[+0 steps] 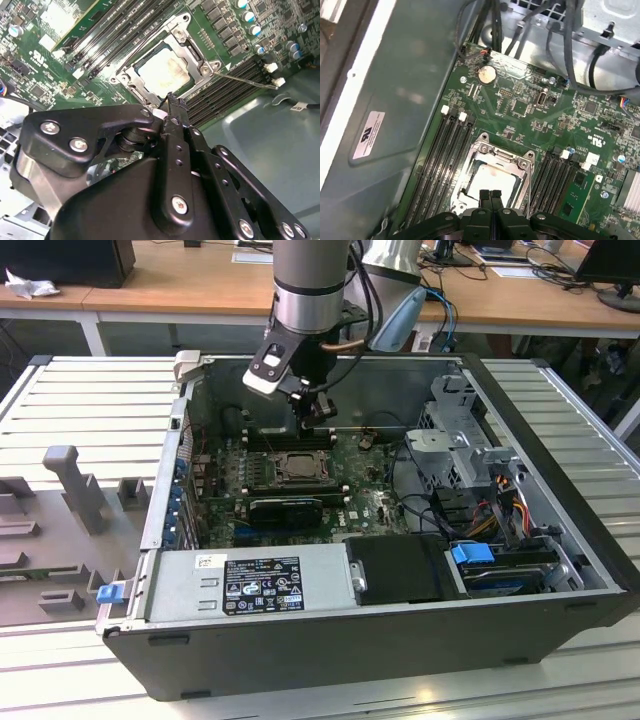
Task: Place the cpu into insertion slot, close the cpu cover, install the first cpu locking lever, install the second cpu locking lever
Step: 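Install the first cpu locking lever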
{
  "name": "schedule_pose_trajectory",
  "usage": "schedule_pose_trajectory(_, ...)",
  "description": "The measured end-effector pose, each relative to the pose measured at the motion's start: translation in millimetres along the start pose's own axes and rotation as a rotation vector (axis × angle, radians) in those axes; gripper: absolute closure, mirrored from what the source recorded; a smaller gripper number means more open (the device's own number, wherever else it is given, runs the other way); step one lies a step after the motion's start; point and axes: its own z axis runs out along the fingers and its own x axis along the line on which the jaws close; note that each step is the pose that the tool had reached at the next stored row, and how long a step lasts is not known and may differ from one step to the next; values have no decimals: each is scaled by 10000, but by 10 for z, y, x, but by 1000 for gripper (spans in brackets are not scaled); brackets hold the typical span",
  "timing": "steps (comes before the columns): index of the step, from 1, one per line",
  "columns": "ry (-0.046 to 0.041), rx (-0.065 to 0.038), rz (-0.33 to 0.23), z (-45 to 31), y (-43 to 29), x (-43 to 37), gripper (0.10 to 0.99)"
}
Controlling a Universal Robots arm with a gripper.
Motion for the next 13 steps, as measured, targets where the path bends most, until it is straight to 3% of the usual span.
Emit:
schedule_pose_trajectory(4,19,18,-470,0,0,0,980)
schedule_pose_trajectory(13,96,90,-2369,2,0,0,980)
